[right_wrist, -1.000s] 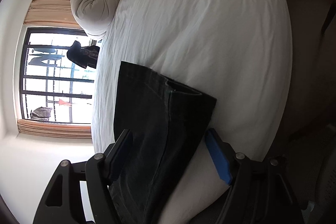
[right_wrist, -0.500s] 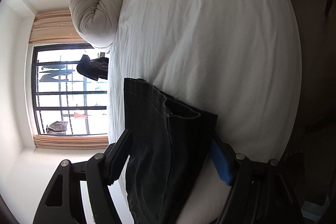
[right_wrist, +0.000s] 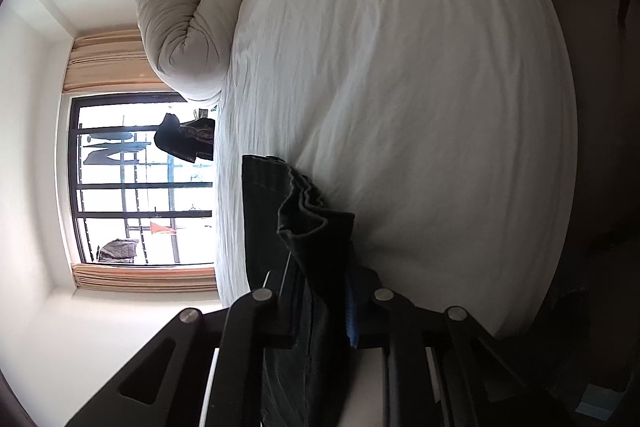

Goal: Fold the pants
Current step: 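Grasp the jeans leg end with the right tool and lift it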

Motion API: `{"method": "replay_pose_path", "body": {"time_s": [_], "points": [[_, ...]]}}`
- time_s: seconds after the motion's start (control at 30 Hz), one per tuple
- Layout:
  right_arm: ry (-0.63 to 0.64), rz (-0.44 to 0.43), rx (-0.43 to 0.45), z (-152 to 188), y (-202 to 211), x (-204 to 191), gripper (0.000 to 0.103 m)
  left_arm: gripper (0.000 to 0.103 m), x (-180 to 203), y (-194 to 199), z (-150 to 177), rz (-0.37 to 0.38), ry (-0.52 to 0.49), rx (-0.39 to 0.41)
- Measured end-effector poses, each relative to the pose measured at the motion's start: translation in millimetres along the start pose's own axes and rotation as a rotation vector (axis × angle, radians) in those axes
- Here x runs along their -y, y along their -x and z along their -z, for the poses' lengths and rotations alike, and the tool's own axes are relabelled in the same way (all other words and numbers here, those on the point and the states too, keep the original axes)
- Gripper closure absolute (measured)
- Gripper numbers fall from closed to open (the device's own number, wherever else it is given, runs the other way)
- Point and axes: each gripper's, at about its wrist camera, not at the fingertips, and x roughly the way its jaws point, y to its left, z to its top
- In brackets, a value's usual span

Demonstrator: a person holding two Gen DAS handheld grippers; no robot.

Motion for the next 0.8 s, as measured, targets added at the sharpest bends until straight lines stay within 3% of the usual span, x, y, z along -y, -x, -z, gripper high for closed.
{"method": "replay_pose_path", "body": {"time_s": [0.2,0.43,0.6,0.7,0.8], "points": [[0.092,0.055,0.034,4.9,-1.8,-23.7,0.091,0.000,-3.8,-4.5,-1.3,-0.019,0.019,-0.029],[0.247,0.142,0.061,18.9,-2.7,-61.3,0.094,0.000,-16.5,-1.3,-2.2,-0.008,0.087,0.008],[0.668,0.222,-0.011,88.1,-33.5,-150.6,0.094,0.000,-29.2,3.9,-4.2,0.036,0.148,0.034],[1.105,0.263,-0.156,189.1,-70.1,-200.6,0.094,0.000,-37.0,6.7,-7.1,0.079,0.194,0.040],[1.507,0.302,-0.314,294.4,-99.9,-200.8,0.094,0.000,-42.7,3.5,-8.4,0.135,0.240,0.001]]}}
